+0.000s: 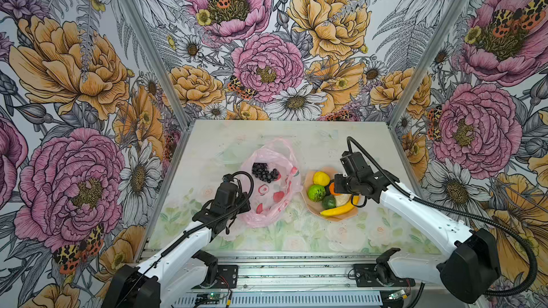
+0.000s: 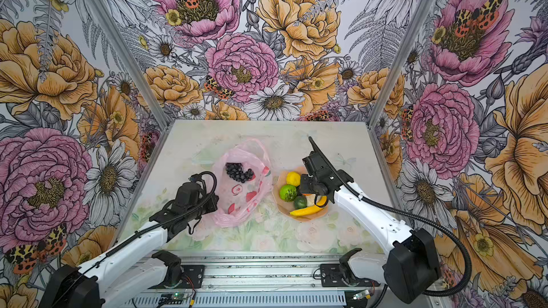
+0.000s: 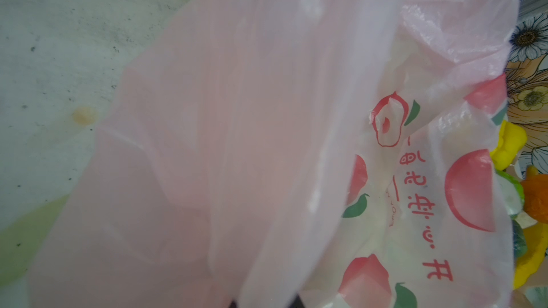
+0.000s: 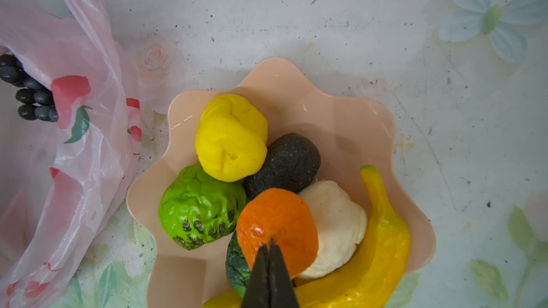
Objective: Take fruits out of the plastic bag
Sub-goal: Place the fruit on the plate.
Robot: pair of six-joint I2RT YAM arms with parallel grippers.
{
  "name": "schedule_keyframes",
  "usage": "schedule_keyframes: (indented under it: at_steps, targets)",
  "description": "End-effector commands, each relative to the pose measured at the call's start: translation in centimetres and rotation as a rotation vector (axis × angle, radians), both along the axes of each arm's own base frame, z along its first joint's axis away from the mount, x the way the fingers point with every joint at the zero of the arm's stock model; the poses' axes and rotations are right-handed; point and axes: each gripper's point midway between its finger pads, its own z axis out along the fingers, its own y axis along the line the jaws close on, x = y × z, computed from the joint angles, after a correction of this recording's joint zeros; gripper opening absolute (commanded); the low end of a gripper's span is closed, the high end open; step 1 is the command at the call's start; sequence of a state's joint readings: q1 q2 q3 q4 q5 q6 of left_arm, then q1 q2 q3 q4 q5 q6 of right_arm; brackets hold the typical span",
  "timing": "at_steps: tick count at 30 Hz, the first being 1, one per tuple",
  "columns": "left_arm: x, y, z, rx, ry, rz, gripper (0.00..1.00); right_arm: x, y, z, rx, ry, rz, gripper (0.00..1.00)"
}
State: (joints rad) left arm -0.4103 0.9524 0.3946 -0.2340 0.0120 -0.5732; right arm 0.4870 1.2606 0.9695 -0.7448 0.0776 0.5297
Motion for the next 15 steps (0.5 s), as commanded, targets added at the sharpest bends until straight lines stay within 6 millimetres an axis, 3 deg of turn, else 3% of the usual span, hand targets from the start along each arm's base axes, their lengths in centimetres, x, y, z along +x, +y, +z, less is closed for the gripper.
schedule_keyframes:
  at_steps: [1,10,15]
  targets:
    - [0.9,-0.7,1.5,-0.017,-0.046,-0.022,0.05,1.2,0.7,0.0,-0.010,-0.032,0.013,0.00]
    - [0.8,-0.9,1.3,-0.011,-0.035,-0.031,0.04,1.0,1.3,-0.9,-0.034,-0.021,0.028,0.05]
    - [0.8,-1.0,1.3,-0.016,-0.037,-0.027,0.04,1.0,1.3,0.5,-0.020,-0.058,0.028,0.19]
